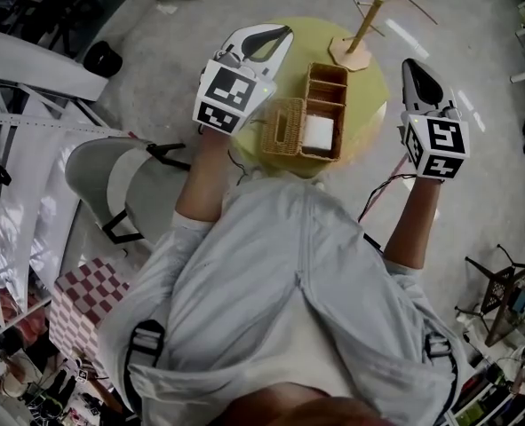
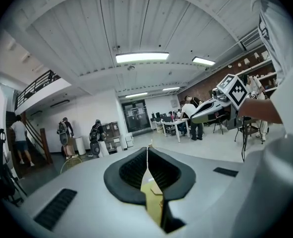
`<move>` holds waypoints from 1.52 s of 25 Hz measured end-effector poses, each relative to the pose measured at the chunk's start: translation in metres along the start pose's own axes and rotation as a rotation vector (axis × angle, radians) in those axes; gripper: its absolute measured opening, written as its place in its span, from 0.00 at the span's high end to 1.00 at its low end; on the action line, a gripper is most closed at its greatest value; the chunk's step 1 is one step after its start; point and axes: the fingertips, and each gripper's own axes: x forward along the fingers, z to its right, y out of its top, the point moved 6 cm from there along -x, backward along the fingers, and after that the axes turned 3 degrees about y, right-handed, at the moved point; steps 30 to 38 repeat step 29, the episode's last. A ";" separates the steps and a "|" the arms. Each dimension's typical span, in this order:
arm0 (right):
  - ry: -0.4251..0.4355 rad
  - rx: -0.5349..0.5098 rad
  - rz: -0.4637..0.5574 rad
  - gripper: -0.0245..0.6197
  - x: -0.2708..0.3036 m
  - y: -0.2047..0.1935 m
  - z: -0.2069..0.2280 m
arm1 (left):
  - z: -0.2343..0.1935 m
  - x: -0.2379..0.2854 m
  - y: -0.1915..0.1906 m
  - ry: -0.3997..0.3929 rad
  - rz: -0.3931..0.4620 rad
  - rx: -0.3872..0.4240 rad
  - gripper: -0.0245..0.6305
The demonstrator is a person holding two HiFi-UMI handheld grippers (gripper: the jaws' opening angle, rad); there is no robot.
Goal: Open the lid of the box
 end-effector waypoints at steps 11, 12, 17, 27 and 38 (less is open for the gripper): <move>0.036 -0.017 -0.020 0.93 0.007 -0.007 -0.002 | 0.003 0.008 0.001 0.005 -0.014 0.006 0.91; 0.039 -0.017 -0.020 0.93 0.008 -0.007 -0.002 | 0.003 0.008 0.000 0.007 -0.015 0.005 0.91; 0.047 -0.017 -0.029 0.93 0.012 -0.008 -0.003 | 0.002 0.009 -0.006 0.004 -0.026 0.000 0.91; 0.068 -0.016 -0.052 0.93 0.020 -0.015 -0.010 | 0.002 0.010 -0.015 -0.011 -0.047 -0.004 0.91; 0.070 -0.017 -0.054 0.93 0.023 -0.016 -0.012 | 0.002 0.011 -0.017 -0.015 -0.047 -0.004 0.91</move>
